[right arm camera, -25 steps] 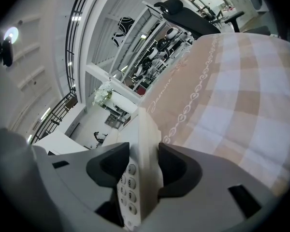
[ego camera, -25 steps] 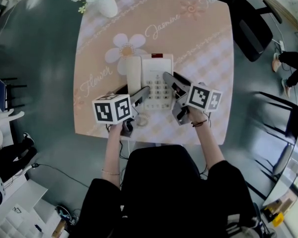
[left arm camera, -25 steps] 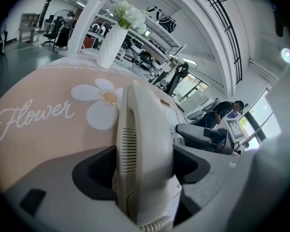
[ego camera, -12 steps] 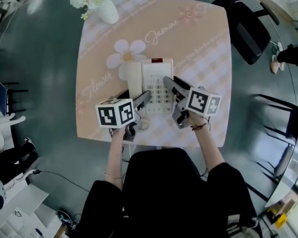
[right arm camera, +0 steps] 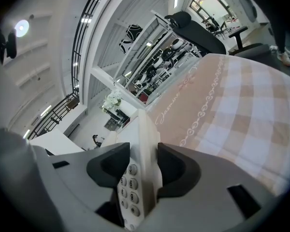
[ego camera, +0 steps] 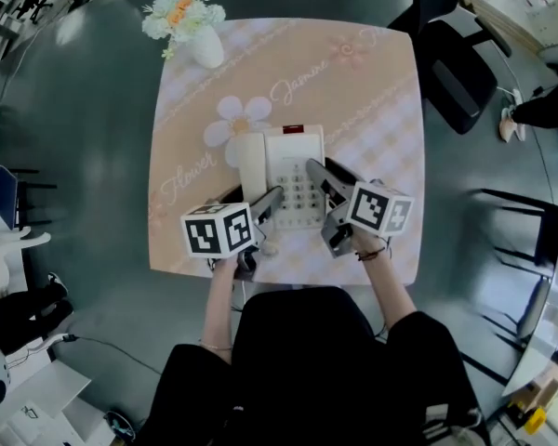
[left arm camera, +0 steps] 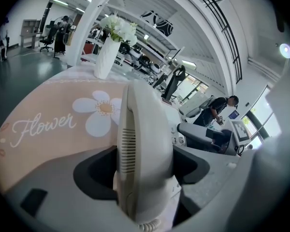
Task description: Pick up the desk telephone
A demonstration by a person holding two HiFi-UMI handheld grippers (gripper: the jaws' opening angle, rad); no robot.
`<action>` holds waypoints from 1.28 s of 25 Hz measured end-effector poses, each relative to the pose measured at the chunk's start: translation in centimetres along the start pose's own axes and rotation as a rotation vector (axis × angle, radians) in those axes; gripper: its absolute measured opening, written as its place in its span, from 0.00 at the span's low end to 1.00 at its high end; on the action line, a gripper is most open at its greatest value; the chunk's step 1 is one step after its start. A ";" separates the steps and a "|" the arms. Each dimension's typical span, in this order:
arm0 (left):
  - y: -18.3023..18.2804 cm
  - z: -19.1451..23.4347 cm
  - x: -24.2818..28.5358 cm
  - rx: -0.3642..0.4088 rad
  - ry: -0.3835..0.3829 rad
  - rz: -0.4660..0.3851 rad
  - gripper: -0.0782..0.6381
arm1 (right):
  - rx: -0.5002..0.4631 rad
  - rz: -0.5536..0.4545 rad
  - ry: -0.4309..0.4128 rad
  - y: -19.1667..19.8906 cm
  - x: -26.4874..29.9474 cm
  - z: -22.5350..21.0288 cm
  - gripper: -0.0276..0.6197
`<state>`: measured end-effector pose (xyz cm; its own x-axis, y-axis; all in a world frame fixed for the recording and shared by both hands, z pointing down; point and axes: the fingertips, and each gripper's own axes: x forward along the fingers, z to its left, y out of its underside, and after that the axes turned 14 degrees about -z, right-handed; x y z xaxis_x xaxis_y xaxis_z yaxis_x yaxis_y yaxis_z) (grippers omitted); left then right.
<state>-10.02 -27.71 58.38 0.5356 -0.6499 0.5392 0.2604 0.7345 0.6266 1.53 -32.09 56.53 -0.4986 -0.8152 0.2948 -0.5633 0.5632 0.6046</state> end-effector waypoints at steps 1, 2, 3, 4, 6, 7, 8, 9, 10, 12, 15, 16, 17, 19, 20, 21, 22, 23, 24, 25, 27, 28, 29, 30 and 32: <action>-0.2 -0.3 -0.2 0.001 0.004 -0.004 0.57 | -0.003 -0.006 -0.001 -0.2 -0.2 0.2 0.30; -0.3 -0.5 -0.4 0.003 0.005 -0.007 0.57 | -0.006 -0.010 -0.002 -0.3 -0.4 0.5 0.30; -0.4 -0.7 -0.7 0.005 0.004 -0.009 0.57 | -0.007 -0.013 -0.003 -0.5 -0.6 0.8 0.30; -0.5 -0.8 -1.0 0.006 0.004 -0.011 0.57 | -0.008 -0.016 -0.004 -0.6 -0.8 1.1 0.30; -0.9 -1.3 -1.5 0.010 0.007 -0.021 0.57 | -0.012 -0.025 -0.007 -0.9 -1.1 1.6 0.30; -1.1 -1.5 -1.7 0.012 0.009 -0.027 0.57 | -0.015 -0.031 -0.009 -1.1 -1.3 2.0 0.30; -1.3 -1.8 -1.9 0.015 0.010 -0.032 0.57 | -0.017 -0.037 -0.010 -1.3 -1.5 2.3 0.30; -1.4 -2.0 -2.2 0.018 0.010 -0.037 0.57 | -0.018 -0.041 -0.012 -1.5 -1.7 2.6 0.30; -1.6 -2.2 -2.5 0.020 0.009 -0.041 0.57 | -0.018 -0.045 -0.014 -1.7 -1.9 2.9 0.30; -1.7 -2.5 -3.0 0.026 0.004 -0.048 0.57 | -0.021 -0.055 -0.020 -2.0 -2.4 3.4 0.30; -2.1 -3.0 -3.9 0.038 -0.001 -0.062 0.57 | -0.032 -0.072 -0.033 -2.6 -3.0 4.4 0.30; -2.3 -3.2 -4.2 0.040 -0.001 -0.068 0.57 | -0.035 -0.077 -0.038 -2.7 -3.2 4.7 0.30; -2.5 -3.5 -4.5 0.041 0.000 -0.074 0.56 | -0.039 -0.081 -0.043 -2.9 -3.3 5.1 0.30; -2.9 -3.9 -5.0 0.043 0.004 -0.085 0.56 | -0.046 -0.086 -0.054 -3.3 -3.6 5.7 0.30; -3.2 -4.0 -5.2 0.046 0.005 -0.090 0.56 | -0.050 -0.089 -0.060 -3.5 -3.7 6.0 0.30; -3.3 -4.1 -5.4 0.050 0.005 -0.094 0.56 | -0.053 -0.092 -0.064 -3.6 -3.8 6.3 0.30; -3.5 -4.2 -5.7 0.054 0.003 -0.098 0.56 | -0.055 -0.096 -0.068 -3.7 -3.9 6.6 0.30; -3.6 -4.4 -5.9 0.057 0.000 -0.103 0.56 | -0.056 -0.100 -0.071 -3.8 -4.1 6.9 0.30; -3.7 -4.6 -6.2 0.060 -0.002 -0.106 0.56 | -0.056 -0.103 -0.074 -3.9 -4.3 7.1 0.30; -3.8 -4.8 -6.5 0.065 -0.005 -0.109 0.56 | -0.056 -0.106 -0.077 -4.0 -4.5 7.4 0.30; -4.1 -5.1 -6.9 0.076 -0.005 -0.114 0.56 | -0.058 -0.112 -0.084 -4.3 -4.8 7.8 0.30; -4.2 -5.3 -7.0 0.079 -0.003 -0.119 0.56 | -0.059 -0.116 -0.088 -4.5 -4.9 8.0 0.30; -4.4 -5.5 -7.2 0.081 -0.002 -0.123 0.56 | -0.060 -0.121 -0.091 -4.6 -5.1 8.2 0.30; -4.5 -5.7 -7.4 0.084 -0.001 -0.128 0.56 | -0.060 -0.126 -0.093 -4.8 -5.3 8.4 0.30; -4.7 -6.2 -7.8 0.087 0.004 -0.137 0.56 | -0.063 -0.137 -0.099 -5.1 -5.6 8.9 0.29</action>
<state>-10.42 -24.95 47.73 0.5031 -0.7417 0.4436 0.2606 0.6196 0.7404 1.37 -29.20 45.18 -0.4843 -0.8645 0.1343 -0.5893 0.4357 0.6803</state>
